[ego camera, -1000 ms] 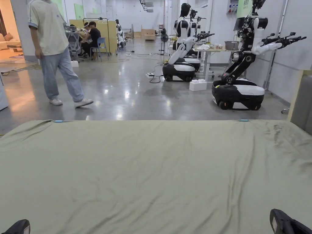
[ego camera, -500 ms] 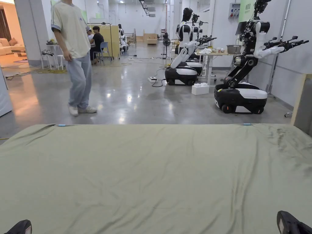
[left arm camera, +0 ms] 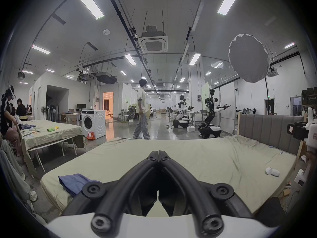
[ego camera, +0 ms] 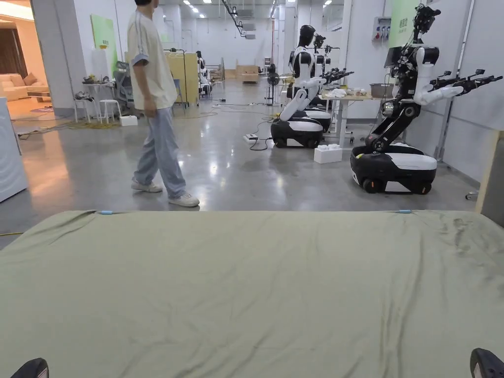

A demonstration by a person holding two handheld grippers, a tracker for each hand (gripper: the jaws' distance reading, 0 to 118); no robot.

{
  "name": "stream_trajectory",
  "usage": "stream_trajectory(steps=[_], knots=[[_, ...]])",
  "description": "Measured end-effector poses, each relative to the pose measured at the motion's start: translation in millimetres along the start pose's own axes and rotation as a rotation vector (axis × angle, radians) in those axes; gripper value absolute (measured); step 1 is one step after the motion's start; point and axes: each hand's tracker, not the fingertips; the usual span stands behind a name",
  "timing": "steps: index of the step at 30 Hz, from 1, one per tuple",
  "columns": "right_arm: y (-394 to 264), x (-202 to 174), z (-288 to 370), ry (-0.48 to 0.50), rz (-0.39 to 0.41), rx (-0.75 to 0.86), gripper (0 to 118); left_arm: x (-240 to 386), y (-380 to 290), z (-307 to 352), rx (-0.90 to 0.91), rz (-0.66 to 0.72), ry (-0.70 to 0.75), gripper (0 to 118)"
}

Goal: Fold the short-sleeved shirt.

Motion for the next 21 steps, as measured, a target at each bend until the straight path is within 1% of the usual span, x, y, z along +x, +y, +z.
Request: stream_trajectory(steps=[6, 9, 10, 11, 12, 13, 14, 15, 17, 21], knots=[[3.2, -1.7, 0.2, 0.002, 0.009, 0.006, 3, -2.3, 1.3, 3.7, 0.020, 0.022, 0.000, 0], [4.5, -2.3, 0.2, 0.005, 0.005, 0.005, 3, -3.8, 1.5, 4.0, 0.022, 0.037, -0.030, 0], [6.0, -3.0, -1.7, 0.005, 0.013, -0.005, 4, -4.1, 2.5, 1.7, 0.009, 0.039, -0.061, 14], [6.8, -3.8, -3.6, -0.025, 0.043, -0.027, 38, -4.1, 4.3, -3.3, -0.024, 0.028, -0.084, 66], [7.6, -4.0, -6.2, -0.058, 0.057, -0.034, 86, -3.1, 6.0, -10.8, -0.074, -0.003, -0.055, 106], [7.1, -2.7, -10.4, -0.080, 0.047, -0.049, 118, -0.5, 6.2, -17.6, -0.082, -0.048, -0.001, 118], [5.3, -4.2, -7.9, -0.066, 0.020, 0.028, 118, 1.9, 6.3, -13.9, -0.008, -0.063, -0.016, 118], [5.6, -5.4, -8.9, -0.079, 0.026, -0.016, 118, 1.1, 7.6, -11.0, -0.021, -0.050, -0.025, 118], [5.8, -1.3, -6.9, -0.062, 0.016, -0.023, 118, 1.3, 10.9, -7.1, 0.004, 0.006, -0.063, 118], [2.7, -4.5, -10.2, -0.049, 0.028, -0.037, 118, 2.7, 10.6, -11.6, 0.005, 0.028, -0.118, 118]])
